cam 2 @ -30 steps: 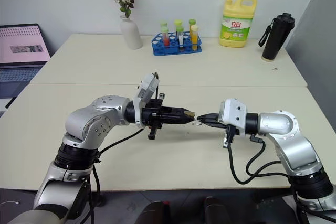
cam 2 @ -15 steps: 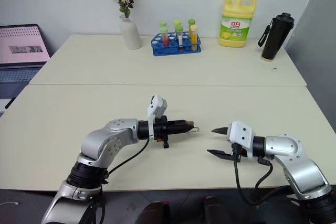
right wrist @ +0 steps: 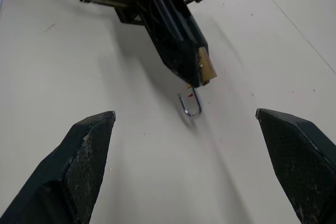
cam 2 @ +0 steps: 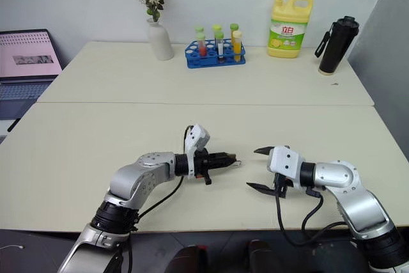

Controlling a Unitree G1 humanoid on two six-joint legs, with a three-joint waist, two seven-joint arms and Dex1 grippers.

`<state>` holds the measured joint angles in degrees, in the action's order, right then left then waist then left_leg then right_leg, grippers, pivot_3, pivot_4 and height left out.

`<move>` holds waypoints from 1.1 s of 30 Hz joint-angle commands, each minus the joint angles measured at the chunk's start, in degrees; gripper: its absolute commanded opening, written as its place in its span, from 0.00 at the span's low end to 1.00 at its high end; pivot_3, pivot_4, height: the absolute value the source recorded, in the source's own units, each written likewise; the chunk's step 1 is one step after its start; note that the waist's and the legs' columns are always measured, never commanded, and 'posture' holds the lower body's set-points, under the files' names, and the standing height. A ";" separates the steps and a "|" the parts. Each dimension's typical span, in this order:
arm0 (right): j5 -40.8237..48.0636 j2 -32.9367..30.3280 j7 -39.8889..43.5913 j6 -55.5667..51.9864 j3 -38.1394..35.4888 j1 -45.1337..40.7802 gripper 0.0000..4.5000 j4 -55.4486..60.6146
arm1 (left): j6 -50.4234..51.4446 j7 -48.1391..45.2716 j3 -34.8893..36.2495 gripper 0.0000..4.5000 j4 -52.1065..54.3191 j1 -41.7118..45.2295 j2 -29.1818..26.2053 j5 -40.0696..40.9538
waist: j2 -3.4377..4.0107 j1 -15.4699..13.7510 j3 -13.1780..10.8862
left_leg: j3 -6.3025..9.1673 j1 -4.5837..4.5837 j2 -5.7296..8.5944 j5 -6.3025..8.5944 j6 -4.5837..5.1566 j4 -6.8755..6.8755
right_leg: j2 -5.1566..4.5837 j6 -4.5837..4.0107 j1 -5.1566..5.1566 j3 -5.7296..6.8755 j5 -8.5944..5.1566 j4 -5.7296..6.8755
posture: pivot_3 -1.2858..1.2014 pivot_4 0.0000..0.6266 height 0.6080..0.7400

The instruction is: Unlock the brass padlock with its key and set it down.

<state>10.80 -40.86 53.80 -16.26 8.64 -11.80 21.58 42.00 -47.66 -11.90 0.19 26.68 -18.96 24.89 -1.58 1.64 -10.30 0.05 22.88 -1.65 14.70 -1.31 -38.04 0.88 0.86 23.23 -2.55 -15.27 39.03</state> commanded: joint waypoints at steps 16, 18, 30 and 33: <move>0.25 -0.12 -0.29 -2.04 -0.77 -0.44 1.00 2.11 | -1.41 0.68 1.07 0.81 -3.27 3.41 0.95 -1.49 | 0.00 0.00 0.00 | 0.01 0.00 0.00 0.00 0.00 0.00 | 0.00 0.00 0.00 0.00 0.00 0.00 | 0.52 0.24 1.00; 0.47 -0.50 -0.30 -2.35 -1.39 -0.15 1.00 2.53 | -4.79 -0.17 0.94 0.95 -3.94 4.52 -0.26 -3.26 | 0.00 -0.01 0.00 | 0.02 0.00 0.01 0.00 0.00 0.00 | 0.00 0.00 0.00 0.01 0.00 0.00 | 0.52 0.24 1.00; 4.38 -2.42 0.80 -4.75 -4.89 1.32 1.00 5.55 | -19.67 -7.02 7.16 0.95 10.75 -0.44 -16.81 -6.59 | 0.01 0.23 0.00 | -0.04 -0.01 -0.08 0.00 -0.01 0.09 | -0.07 -0.02 0.05 -0.06 0.00 -0.01 | 0.52 0.24 1.00; 7.13 -3.31 2.96 -4.63 -5.96 1.19 1.00 5.72 | -21.33 -8.38 9.66 0.95 16.58 -7.87 -22.29 -6.79 | 0.01 0.15 0.00 | -0.04 -0.03 -0.10 0.00 0.00 0.10 | -0.13 -0.02 0.03 -0.05 -0.01 -0.02 | 0.52 0.24 1.00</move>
<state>15.73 -43.16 55.35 -20.96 4.60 -10.16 25.11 22.68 -54.92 -3.91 12.91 20.63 -39.81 18.54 -1.57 1.78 -10.31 0.02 22.85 -1.73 14.70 -1.32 -37.95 0.71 0.84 23.26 -2.58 -15.28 39.00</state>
